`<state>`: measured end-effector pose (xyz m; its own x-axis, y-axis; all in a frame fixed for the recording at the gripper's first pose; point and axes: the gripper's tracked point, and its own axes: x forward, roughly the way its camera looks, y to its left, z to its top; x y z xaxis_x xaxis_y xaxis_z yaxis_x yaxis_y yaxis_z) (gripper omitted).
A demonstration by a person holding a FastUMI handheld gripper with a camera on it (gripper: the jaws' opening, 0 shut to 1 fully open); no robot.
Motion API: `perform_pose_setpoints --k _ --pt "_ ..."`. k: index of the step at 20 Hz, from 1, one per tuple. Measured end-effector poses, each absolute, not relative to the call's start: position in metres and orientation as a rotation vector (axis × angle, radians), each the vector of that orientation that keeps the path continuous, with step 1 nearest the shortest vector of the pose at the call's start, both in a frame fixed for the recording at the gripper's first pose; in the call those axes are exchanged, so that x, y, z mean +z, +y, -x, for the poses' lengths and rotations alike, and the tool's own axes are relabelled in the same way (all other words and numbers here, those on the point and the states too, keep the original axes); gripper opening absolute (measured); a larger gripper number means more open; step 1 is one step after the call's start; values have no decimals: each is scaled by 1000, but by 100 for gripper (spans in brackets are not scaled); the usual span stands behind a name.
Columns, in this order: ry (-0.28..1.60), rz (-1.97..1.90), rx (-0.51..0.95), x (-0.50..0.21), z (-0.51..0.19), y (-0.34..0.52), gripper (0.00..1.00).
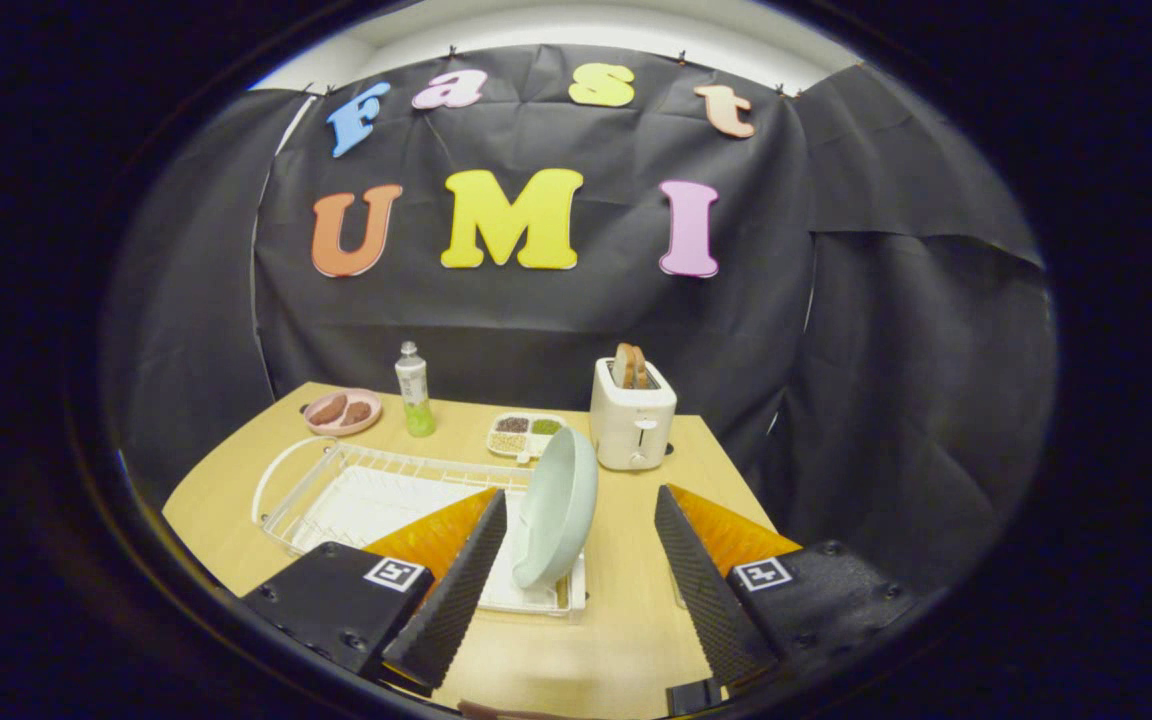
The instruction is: Take the plate from the dish rack, then take the spoon from the basket and place it into the plate.
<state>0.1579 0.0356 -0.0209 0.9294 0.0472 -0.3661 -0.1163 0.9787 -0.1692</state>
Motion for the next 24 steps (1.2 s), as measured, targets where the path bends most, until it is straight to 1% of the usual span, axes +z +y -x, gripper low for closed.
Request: perform_pose_setpoints --k 2,4,5,8,10,13,14,16,17,18,19,21,22,24 --pt "459 240 61 -26 -183 34 95" --pt "521 255 74 -22 -202 43 94" --pt "556 270 88 -23 -209 49 91" --pt "671 364 48 -31 -227 45 83" --pt "763 385 49 -44 -239 50 72" --pt "790 405 11 -40 -265 49 55" --pt "821 415 17 -43 -266 51 54" --pt "892 460 -19 -50 -267 49 44" --pt "917 487 -34 -52 -269 49 38" --pt "937 511 -46 -53 -270 49 36" --pt "955 528 -75 -52 -272 48 33" --pt "969 567 -84 -52 -269 53 28" --pt "966 598 -83 -51 -269 56 28" --pt "968 646 -136 -49 -267 52 26"
